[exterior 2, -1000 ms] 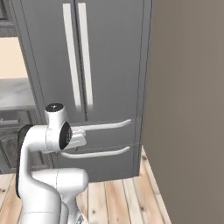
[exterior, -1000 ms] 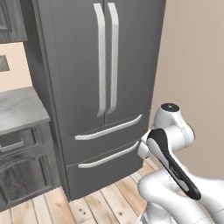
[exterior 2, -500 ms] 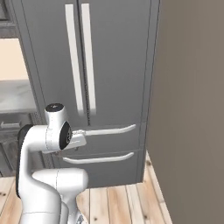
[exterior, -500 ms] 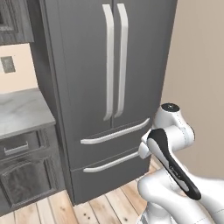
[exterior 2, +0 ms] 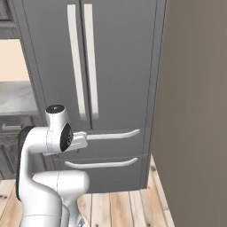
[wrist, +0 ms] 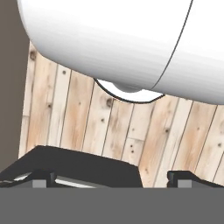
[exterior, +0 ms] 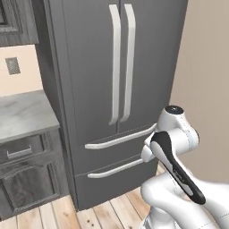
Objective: Place one of the steaks on the plate and the other in the bowl. Then place the bowl in the fridge.
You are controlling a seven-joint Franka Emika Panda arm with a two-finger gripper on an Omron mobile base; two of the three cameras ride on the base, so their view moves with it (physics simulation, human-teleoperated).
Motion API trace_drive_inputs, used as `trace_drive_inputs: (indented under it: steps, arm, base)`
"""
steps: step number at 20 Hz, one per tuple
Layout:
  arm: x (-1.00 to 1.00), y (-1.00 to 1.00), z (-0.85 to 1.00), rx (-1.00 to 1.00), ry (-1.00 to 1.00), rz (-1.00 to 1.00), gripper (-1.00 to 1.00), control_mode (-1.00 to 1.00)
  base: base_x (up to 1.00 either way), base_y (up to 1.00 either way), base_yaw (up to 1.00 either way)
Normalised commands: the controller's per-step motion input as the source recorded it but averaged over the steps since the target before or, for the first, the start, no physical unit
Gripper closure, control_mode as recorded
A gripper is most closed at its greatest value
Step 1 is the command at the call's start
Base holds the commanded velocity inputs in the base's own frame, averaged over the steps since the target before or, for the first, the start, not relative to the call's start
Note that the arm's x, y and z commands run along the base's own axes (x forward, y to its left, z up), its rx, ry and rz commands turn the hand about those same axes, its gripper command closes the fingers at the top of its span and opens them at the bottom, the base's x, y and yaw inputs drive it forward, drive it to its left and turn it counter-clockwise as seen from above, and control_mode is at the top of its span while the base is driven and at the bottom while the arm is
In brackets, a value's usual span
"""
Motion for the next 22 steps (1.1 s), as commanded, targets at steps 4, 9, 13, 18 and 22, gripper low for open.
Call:
trace_drive_inputs:
  steps: [4, 9, 13, 18, 22]
  arm:
    - [0.00, 0.00, 0.00, 0.00, 0.00, 0.00, -1.00, 1.00]
    - [0.00, 0.00, 0.00, 0.00, 0.00, 0.00, -1.00, 1.00]
    - [0.00, 0.00, 0.00, 0.00, 0.00, 0.00, -1.00, 1.00]
    - [0.00, 0.00, 0.00, 0.00, 0.00, 0.00, -1.00, 1.00]
    - [0.00, 0.00, 0.00, 0.00, 0.00, 0.00, -1.00, 1.00]
  base:
    - [0.28, -0.19, 0.09]
    - [0.33, -0.17, 0.10]
    - [0.38, -0.19, 0.09]
    - [0.40, -0.26, 0.07]
    - [0.33, -0.24, 0.06]
